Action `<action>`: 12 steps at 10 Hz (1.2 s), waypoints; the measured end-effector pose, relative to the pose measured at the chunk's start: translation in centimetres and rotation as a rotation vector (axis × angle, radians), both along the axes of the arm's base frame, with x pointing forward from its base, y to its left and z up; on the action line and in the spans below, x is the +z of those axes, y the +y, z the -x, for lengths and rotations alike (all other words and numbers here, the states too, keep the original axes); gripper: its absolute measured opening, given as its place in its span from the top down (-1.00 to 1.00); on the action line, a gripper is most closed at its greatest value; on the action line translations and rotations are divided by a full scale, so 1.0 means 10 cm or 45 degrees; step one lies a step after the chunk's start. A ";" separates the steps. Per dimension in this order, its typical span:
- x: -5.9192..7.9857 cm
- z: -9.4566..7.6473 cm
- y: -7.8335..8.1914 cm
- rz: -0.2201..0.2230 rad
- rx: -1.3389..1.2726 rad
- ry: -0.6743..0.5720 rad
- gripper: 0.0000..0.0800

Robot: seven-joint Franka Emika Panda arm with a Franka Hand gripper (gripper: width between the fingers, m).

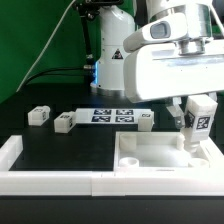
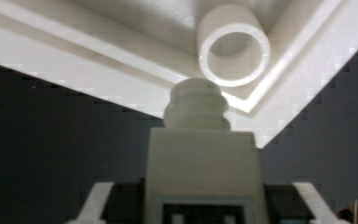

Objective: Assemble one leg

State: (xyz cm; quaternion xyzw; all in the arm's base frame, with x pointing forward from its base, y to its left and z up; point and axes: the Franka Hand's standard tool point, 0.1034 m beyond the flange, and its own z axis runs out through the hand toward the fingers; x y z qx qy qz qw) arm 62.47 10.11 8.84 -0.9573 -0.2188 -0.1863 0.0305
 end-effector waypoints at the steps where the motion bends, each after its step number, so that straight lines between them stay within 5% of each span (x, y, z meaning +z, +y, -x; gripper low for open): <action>1: -0.03 -0.01 -0.02 0.000 -0.003 -0.041 0.27; 7: -0.16 0.06 0.20 -0.028 -0.003 -0.104 0.27; 12: -0.27 0.09 0.16 -0.024 -0.003 -0.106 0.27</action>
Offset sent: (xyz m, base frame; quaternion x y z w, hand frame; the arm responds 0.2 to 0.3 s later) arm -0.0055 0.0135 -0.0093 0.0182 -0.0039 0.0266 0.9995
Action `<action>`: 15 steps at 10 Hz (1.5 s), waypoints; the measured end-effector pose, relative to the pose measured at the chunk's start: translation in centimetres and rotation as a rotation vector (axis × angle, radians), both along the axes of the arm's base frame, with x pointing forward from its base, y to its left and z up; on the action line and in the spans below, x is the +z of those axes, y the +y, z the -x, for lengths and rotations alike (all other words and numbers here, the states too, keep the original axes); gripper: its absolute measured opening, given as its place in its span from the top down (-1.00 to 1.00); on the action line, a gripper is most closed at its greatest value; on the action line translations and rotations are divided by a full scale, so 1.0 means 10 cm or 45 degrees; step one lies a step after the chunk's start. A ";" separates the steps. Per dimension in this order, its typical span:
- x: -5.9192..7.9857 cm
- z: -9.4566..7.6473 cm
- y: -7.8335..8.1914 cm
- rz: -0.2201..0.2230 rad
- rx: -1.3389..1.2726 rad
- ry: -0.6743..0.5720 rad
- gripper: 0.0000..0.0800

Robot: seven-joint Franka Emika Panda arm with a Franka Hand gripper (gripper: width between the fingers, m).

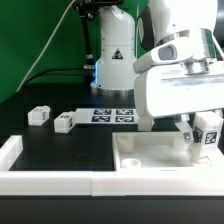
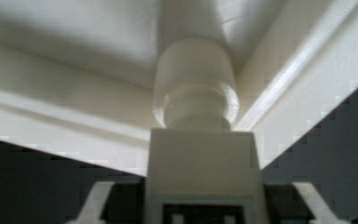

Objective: Assemble one leg

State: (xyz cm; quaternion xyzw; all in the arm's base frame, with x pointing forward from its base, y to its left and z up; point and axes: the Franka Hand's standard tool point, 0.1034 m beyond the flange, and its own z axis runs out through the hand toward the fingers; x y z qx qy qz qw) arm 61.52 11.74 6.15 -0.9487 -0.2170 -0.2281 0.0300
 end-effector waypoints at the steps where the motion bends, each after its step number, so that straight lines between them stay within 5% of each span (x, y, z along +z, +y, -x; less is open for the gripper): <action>1: -0.02 0.00 -0.02 0.002 -0.001 0.002 0.27; 6: -0.04 -0.03 -0.03 -0.005 -0.012 -0.056 0.27; 8: -0.04 -0.03 -0.03 -0.005 -0.012 -0.056 -0.53; 11: -0.03 -0.04 -0.03 -0.006 -0.014 -0.053 -0.62; 15: 0.33 -0.10 -0.04 0.007 -0.004 -0.001 -0.62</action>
Offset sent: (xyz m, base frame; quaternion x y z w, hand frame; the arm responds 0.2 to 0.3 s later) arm -0.0045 0.0000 -0.0180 -0.0007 0.0161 -0.0008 0.9999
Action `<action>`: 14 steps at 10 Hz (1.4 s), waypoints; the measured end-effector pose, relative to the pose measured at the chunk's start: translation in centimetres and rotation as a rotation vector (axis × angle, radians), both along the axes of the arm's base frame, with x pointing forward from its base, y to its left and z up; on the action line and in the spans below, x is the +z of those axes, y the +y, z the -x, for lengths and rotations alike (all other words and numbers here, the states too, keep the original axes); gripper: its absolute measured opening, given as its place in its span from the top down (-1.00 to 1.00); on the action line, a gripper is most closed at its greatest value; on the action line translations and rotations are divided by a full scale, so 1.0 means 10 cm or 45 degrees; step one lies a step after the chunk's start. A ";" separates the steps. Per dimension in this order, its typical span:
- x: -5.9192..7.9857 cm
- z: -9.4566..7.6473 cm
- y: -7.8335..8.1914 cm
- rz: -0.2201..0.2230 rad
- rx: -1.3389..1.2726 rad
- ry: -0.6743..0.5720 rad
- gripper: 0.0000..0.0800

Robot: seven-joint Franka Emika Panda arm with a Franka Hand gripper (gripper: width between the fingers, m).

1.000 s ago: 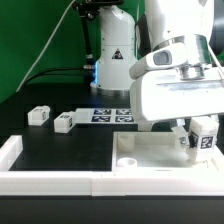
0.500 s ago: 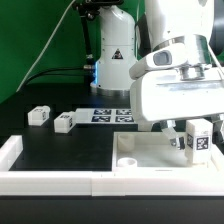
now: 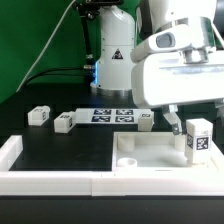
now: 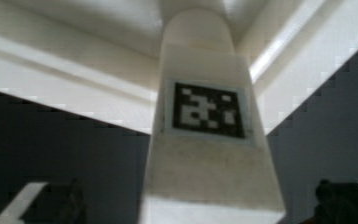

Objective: Assemble one leg

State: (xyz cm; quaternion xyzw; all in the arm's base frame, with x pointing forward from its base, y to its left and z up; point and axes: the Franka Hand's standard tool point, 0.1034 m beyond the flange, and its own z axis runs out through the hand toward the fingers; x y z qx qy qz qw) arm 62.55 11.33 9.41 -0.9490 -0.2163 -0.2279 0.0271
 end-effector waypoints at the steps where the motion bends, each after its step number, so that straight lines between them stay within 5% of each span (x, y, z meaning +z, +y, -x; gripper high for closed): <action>1: 0.03 -0.01 -0.02 0.001 -0.002 0.003 -0.62; 4: -0.02 0.03 0.01 -0.005 -0.014 0.069 -0.62; 9: -0.09 0.12 0.01 0.071 -0.076 0.673 -0.62; 10: -0.10 0.07 0.01 0.069 -0.073 0.683 -0.62; 11: -0.13 0.06 0.00 0.065 -0.074 0.652 -0.32; 12: -0.13 0.06 0.00 0.065 -0.074 0.650 -0.32; 14: -0.14 0.06 0.00 0.064 -0.074 0.651 0.27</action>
Offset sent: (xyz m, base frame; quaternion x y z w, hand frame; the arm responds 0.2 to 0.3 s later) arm 0.0000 0.0000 0.0000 0.0000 0.0000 0.0000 1.0000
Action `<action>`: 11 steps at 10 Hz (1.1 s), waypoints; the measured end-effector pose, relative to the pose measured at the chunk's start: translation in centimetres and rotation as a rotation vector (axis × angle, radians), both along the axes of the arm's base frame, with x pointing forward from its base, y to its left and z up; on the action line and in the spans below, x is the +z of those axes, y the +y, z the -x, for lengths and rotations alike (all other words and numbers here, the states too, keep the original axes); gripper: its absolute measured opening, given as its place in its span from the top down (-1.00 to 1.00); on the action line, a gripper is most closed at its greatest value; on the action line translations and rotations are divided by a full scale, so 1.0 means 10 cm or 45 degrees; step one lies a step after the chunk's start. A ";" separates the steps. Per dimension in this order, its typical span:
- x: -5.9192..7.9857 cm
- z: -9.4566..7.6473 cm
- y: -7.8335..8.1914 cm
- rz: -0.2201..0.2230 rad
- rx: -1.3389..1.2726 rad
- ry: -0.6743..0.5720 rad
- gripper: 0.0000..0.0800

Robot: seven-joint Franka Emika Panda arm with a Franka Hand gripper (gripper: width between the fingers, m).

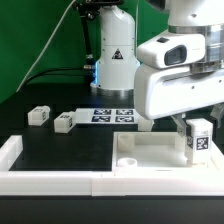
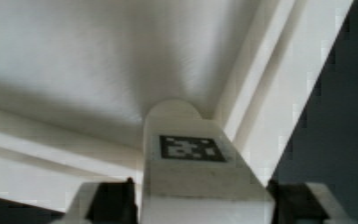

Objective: Assemble one leg

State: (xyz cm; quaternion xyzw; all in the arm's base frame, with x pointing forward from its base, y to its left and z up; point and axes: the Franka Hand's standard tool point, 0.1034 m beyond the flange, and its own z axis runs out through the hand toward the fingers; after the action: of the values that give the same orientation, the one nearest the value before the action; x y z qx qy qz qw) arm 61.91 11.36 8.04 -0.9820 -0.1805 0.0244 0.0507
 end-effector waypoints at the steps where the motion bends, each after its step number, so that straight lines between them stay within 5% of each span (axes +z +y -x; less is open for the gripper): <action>1: 0.00 0.00 0.00 0.000 0.000 0.000 0.27; 5: -0.01 0.00 0.01 0.006 -0.152 0.016 0.27; 11: -0.02 0.01 0.08 0.084 -1.401 0.114 0.27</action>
Offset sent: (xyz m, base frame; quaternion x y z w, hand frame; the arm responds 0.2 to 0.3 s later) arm 0.0000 0.0000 0.0000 0.0000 0.0000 0.0000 1.0000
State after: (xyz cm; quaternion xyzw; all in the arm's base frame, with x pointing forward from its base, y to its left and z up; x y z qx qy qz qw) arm 61.80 12.15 7.82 -0.9305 0.3625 0.0416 0.0329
